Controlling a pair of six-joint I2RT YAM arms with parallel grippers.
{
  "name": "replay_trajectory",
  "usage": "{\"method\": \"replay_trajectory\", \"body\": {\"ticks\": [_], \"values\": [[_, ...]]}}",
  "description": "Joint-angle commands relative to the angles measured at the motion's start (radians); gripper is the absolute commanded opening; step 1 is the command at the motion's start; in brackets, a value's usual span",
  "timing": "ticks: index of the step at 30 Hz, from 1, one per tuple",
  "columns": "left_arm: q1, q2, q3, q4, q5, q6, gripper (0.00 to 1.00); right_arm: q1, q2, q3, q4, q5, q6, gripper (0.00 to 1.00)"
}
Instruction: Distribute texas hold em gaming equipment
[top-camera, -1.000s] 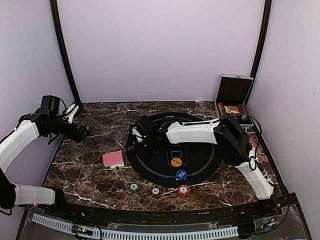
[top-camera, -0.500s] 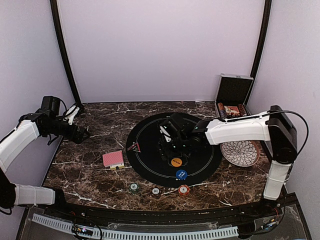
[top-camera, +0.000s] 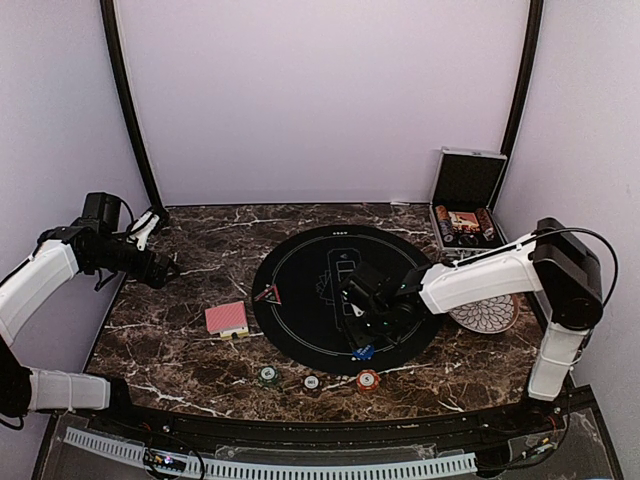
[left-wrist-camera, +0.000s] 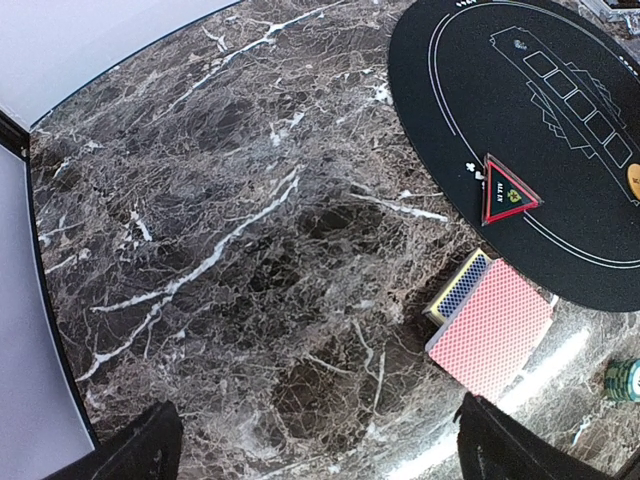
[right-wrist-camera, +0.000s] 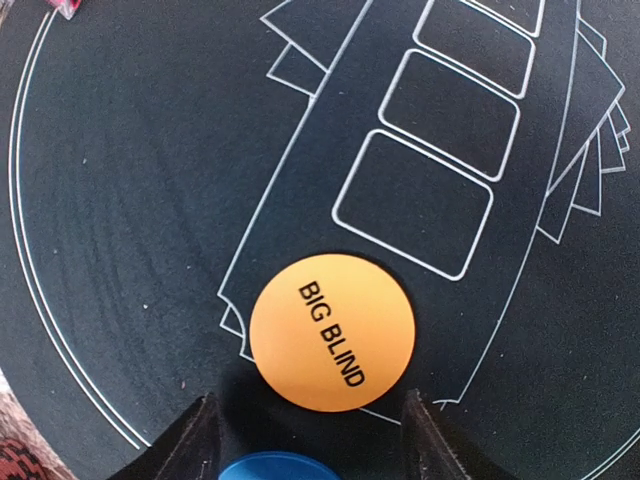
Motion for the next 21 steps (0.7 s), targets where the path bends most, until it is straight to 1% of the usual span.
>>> {"method": "replay_trajectory", "body": {"ticks": [1, 6, 11, 21], "values": [[0.003, -0.012, 0.020, -0.024, 0.019, 0.006, 0.99, 0.011, -0.001, 0.005, 0.037, 0.022, 0.025, 0.56], [0.003, -0.014, 0.018, -0.024, 0.021, 0.003, 0.99, 0.011, 0.036, 0.028, 0.039, 0.028, 0.017, 0.47], [0.003, -0.016, 0.022, -0.024, 0.024, 0.000, 0.99, 0.006, 0.064, 0.046, 0.040, 0.035, 0.009, 0.43], [0.003, -0.024, 0.020, -0.033, 0.028, -0.003, 0.99, -0.041, 0.126, 0.108, 0.047, 0.042, -0.010, 0.40]]}}
